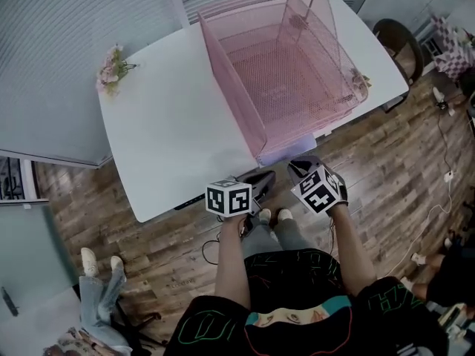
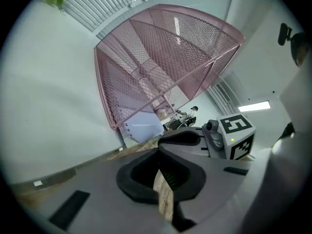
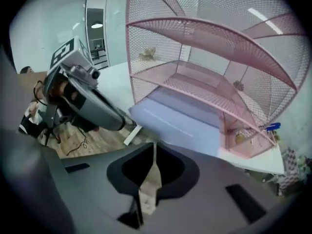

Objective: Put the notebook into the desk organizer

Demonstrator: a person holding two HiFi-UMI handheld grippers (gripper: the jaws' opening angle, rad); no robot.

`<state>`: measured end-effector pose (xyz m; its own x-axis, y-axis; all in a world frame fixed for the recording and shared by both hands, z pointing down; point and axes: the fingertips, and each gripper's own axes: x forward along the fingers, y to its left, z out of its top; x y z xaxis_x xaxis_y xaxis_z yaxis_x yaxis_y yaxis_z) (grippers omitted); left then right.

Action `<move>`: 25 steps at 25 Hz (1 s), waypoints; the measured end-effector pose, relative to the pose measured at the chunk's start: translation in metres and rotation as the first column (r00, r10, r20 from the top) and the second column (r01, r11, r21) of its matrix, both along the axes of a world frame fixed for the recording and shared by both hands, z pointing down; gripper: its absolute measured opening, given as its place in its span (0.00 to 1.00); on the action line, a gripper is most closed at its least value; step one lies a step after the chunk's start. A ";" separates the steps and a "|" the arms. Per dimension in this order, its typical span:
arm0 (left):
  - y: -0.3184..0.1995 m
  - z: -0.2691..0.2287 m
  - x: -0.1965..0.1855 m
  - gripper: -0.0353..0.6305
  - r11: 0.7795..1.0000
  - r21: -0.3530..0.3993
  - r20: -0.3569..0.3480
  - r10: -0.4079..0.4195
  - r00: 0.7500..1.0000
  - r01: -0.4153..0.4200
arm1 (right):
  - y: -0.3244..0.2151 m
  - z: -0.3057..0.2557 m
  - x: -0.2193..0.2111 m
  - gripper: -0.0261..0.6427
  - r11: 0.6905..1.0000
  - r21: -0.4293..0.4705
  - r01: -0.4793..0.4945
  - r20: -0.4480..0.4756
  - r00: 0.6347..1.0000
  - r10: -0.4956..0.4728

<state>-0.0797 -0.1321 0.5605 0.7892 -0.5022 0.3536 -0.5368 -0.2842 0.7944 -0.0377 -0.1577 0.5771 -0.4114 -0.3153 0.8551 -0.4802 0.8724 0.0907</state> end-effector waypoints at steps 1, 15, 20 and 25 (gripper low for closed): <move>0.000 -0.001 0.002 0.05 1.000 0.005 0.000 -0.004 1.000 0.004 | 0.000 0.005 0.003 0.07 1.000 -0.010 0.003 -0.020 1.000 -0.004; 0.002 -0.038 -0.009 0.05 0.978 0.093 0.058 -0.193 0.979 0.188 | -0.046 0.000 -0.020 0.07 0.990 0.123 0.072 -0.028 0.997 -0.069; -0.005 -0.090 -0.031 0.05 0.906 0.306 0.092 -0.335 0.938 0.293 | -0.032 -0.025 -0.022 0.07 0.992 0.070 0.104 0.134 0.985 -0.113; -0.009 -0.155 -0.048 0.05 0.770 0.517 0.075 -0.476 0.876 0.374 | -0.027 -0.087 -0.016 0.04 0.989 0.100 0.105 0.410 0.902 -0.137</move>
<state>-0.1272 -0.1410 0.4058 0.3966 -0.9124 0.1009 -0.8179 -0.3013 0.4902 -0.0537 -0.1846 0.4901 -0.7626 -0.2958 0.5753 -0.3793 0.9249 -0.0274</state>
